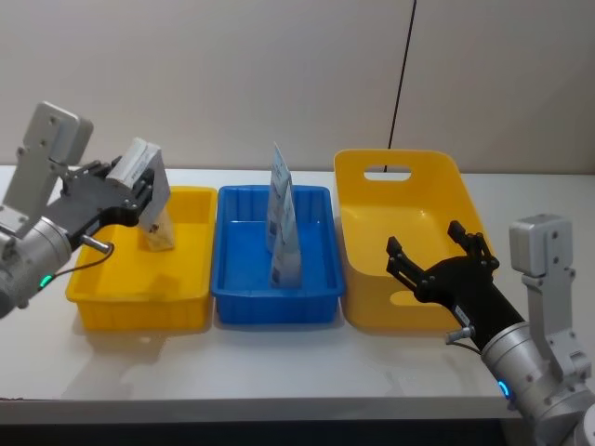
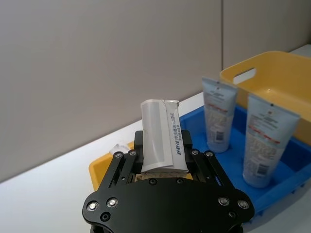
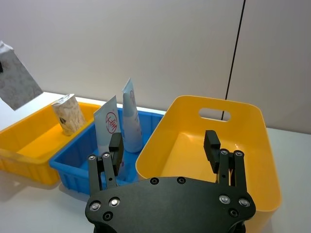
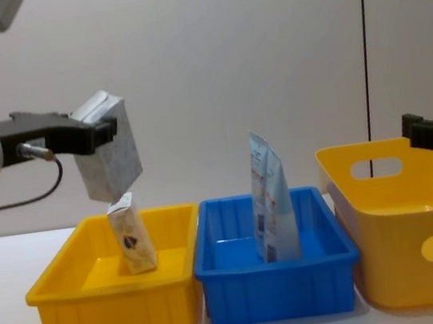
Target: Bimanual collaborative sorting of washing and personal care products
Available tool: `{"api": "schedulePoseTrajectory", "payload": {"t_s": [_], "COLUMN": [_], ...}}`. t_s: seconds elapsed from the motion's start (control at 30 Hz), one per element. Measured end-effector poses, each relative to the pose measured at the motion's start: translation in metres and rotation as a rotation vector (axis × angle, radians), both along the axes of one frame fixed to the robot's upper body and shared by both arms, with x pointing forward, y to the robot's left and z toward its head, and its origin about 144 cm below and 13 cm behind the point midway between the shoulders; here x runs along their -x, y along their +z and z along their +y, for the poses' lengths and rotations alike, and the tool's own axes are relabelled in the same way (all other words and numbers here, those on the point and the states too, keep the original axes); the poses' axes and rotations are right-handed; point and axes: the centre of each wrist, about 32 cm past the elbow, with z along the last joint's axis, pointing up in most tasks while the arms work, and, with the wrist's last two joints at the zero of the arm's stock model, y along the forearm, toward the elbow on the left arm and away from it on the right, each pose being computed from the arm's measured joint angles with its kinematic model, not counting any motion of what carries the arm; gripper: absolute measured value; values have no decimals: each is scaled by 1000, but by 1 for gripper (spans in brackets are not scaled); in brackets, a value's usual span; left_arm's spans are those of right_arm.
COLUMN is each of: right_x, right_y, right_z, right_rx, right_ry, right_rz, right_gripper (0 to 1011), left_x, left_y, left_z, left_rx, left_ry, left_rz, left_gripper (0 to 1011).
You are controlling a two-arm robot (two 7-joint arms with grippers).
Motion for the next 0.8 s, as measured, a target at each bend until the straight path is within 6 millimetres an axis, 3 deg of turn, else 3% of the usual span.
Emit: {"api": "schedulePoseTrajectory", "payload": {"t_s": [0.8], "right_x": [0], "right_y": [0], "right_z": [0], "right_rx": [0], "right_ry": [0], "right_rz": [0], "right_gripper": [1000], "left_x": [-3], "left_y": [50], "left_z": [35], "left_rx": [-86], "left_ry": [-401], "left_rz": [-89], "left_gripper": [386]}}
